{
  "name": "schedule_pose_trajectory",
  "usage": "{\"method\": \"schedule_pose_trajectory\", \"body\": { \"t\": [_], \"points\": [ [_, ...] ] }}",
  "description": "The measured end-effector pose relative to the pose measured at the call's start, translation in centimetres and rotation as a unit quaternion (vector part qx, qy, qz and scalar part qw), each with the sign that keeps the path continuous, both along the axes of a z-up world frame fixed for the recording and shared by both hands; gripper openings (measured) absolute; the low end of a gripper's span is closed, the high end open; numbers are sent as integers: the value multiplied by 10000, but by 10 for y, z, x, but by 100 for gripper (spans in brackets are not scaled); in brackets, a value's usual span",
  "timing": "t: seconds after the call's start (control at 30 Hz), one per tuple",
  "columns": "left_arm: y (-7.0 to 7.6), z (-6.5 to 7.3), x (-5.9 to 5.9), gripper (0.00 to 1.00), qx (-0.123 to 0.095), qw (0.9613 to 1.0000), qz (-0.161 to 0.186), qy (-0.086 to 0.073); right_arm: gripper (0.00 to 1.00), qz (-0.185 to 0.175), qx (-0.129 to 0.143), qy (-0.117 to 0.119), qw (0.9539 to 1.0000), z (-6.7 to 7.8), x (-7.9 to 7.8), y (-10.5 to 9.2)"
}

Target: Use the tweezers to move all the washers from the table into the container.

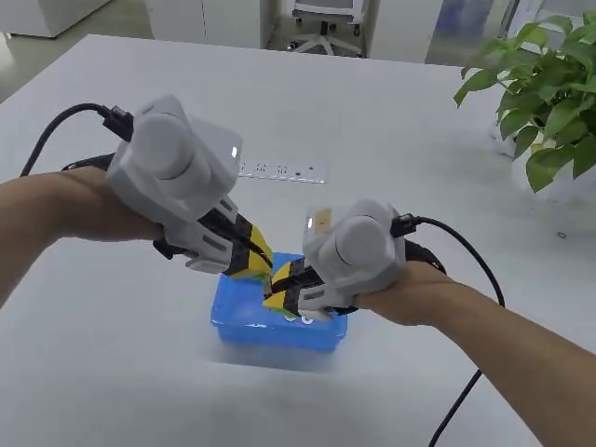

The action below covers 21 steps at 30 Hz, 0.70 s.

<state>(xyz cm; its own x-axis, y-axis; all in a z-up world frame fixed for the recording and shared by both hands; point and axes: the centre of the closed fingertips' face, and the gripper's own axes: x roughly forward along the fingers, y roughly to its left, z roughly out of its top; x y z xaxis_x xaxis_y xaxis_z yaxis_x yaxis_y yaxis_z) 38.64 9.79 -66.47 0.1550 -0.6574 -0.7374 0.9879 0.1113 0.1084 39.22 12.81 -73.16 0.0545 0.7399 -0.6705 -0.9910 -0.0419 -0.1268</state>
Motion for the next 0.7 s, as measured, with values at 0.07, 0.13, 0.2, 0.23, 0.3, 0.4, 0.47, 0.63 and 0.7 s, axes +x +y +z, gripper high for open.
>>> {"method": "schedule_pose_trajectory", "body": {
  "t": [0.07, 0.13, 0.2, 0.23, 0.3, 0.4, 0.47, 0.63, 0.7],
  "points": [
    [0, -4, 2, 6, 27, 10000, -4, 9, 10, -12, -27, 16, 10000, -4, 2, -1],
    [-1, -7, 4, 6, 22, 10000, -6, 30, 10, -15, -46, 32, 10000, -7, 4, -2],
    [-2, -10, 7, 6, 11, 10000, 1, 59, 10, -37, -57, 56, 10000, -10, 6, -3],
    [-2, -12, 8, 6, 18, 10000, 4, 68, 10, -43, -67, 69, 9999, -13, 7, -3],
    [-3, -15, 10, 6, 14, 10000, 6, 94, 10, -47, -77, 76, 9999, -15, 8, -4],
    [-3, -20, 12, 6, 24, 9999, 16, 132, 10, -46, -98, 86, 9999, -20, 11, -5],
    [-3, -23, 13, 6, 31, 9999, 21, 155, 10, -44, -114, 107, 9999, -24, 13, -5],
    [-4, -31, 17, 6, 58, 9998, 33, 211, 10, -33, -140, 161, 9998, -32, 16, -4],
    [-3, -33, 18, 6, 69, 9997, 42, 236, 10, -26, -156, 184, 9997, -35, 17, -4]
  ]
}}
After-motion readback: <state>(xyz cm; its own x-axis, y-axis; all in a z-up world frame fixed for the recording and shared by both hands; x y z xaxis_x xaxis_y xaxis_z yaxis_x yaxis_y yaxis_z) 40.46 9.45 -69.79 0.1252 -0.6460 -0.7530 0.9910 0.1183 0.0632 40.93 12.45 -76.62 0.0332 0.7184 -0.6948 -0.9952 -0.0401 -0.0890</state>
